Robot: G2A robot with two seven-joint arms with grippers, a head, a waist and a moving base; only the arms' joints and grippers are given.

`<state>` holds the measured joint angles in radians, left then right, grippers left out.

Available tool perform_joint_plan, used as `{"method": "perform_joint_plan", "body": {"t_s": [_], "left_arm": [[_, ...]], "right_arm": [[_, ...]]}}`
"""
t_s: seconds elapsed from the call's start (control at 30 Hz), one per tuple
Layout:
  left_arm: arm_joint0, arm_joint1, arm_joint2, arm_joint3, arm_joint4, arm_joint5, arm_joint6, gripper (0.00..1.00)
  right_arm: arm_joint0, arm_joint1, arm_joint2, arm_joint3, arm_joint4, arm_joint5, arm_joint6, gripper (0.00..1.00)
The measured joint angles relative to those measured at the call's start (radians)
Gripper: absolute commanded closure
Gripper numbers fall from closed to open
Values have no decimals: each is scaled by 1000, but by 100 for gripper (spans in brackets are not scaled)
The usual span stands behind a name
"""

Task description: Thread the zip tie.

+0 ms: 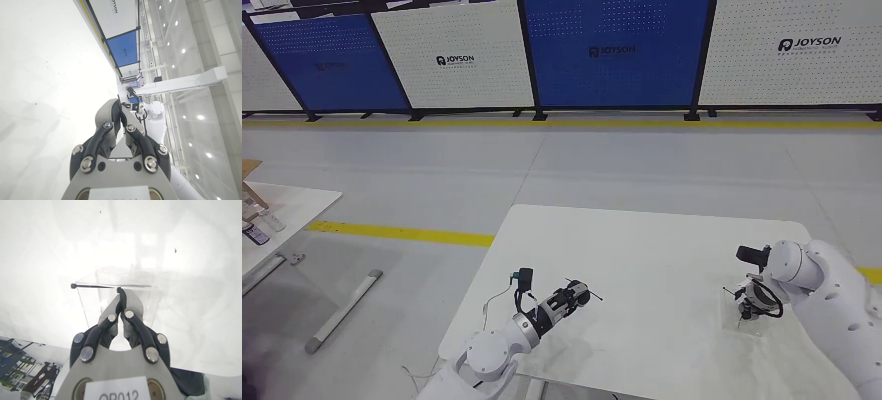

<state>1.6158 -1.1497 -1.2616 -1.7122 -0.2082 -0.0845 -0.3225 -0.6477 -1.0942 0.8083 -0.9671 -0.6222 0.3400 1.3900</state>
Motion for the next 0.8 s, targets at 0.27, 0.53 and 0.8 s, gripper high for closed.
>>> {"method": "perform_joint_plan", "body": {"t_s": [0.27,0.53,0.8], "left_arm": [[0,0,0,0,0,0,0,100],[0,0,0,0,0,0,0,100],[0,0,0,0,0,0,0,100]], "right_arm": [[-5,-1,6,-10,-10,0,0,100],[-31,18,42,-67,-18,0,0,100],[-99,49,144,-170,-33,0,0,100]]}}
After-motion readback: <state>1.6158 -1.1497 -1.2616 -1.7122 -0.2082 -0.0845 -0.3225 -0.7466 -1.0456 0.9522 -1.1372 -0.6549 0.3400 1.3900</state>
